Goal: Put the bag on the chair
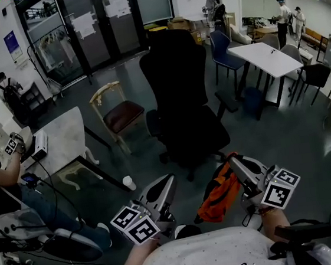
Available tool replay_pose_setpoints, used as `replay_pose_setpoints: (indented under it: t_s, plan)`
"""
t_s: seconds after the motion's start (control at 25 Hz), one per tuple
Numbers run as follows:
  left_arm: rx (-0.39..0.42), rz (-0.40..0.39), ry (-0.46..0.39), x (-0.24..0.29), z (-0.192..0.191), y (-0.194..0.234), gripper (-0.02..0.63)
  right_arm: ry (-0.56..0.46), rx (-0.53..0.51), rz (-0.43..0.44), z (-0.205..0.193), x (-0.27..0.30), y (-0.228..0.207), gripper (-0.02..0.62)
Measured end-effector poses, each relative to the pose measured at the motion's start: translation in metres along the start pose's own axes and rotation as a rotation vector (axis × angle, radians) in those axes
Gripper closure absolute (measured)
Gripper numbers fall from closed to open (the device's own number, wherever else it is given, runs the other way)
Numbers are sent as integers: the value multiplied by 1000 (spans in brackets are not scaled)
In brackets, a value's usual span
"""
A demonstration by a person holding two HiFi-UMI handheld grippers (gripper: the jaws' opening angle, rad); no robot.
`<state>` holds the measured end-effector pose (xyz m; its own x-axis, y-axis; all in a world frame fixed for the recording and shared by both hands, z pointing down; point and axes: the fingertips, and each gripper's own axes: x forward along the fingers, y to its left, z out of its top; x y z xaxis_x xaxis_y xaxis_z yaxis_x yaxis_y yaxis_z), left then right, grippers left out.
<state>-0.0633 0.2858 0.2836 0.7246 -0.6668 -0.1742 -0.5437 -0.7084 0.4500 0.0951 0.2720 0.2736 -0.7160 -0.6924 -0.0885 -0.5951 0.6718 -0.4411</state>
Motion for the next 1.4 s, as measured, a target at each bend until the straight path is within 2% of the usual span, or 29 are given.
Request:
replay_pose_setpoints:
  t_s: [0.24, 0.36, 0.44, 0.64, 0.88, 1.08, 1.4]
  plan:
    - [-6, -20, 11, 32, 9, 37, 606, 7, 11, -19, 2, 30, -28, 594]
    - [-16, -56, 19, 57, 19, 58, 606, 16, 0, -34, 7, 52, -44, 594]
    - [7, -80, 28, 72, 30, 69, 606, 13, -6, -44, 13, 68, -54, 594]
    - [26, -103, 34, 100, 63, 107, 606, -31, 22, -55, 40, 112, -74, 594]
    - [24, -110, 16, 121, 102, 155, 606, -79, -13, -83, 69, 159, -90, 594]
    - [59, -141, 0, 139, 133, 187, 606, -120, -8, -94, 85, 197, -101, 594]
    - [64, -167, -2, 158, 147, 230, 606, -129, -25, -125, 88, 236, -123, 594]
